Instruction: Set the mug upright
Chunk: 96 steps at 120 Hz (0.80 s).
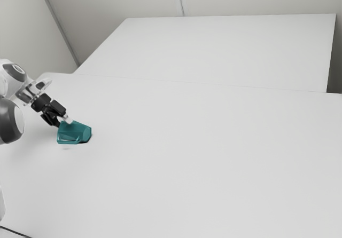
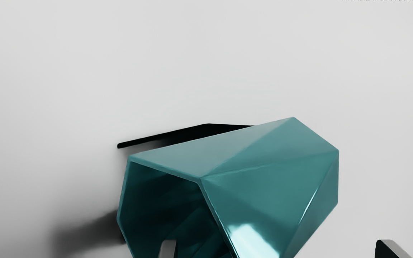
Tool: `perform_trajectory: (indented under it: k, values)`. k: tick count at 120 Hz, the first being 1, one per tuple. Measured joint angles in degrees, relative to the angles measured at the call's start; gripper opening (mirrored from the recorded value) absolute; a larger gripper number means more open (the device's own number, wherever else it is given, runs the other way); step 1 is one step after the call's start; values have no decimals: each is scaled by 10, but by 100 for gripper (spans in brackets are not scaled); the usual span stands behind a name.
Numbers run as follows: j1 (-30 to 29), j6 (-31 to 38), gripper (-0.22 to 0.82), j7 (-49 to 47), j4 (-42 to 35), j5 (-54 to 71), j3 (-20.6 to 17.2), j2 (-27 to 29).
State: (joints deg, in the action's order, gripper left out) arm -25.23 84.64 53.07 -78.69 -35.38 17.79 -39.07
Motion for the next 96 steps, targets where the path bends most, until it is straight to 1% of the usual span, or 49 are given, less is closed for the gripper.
perform_trajectory:
  k: [44,96]
  values:
    - [-1,17,60,-4,-3,-17,-15,-4]
    - [-1,32,60,-5,-30,-35,-25,0]
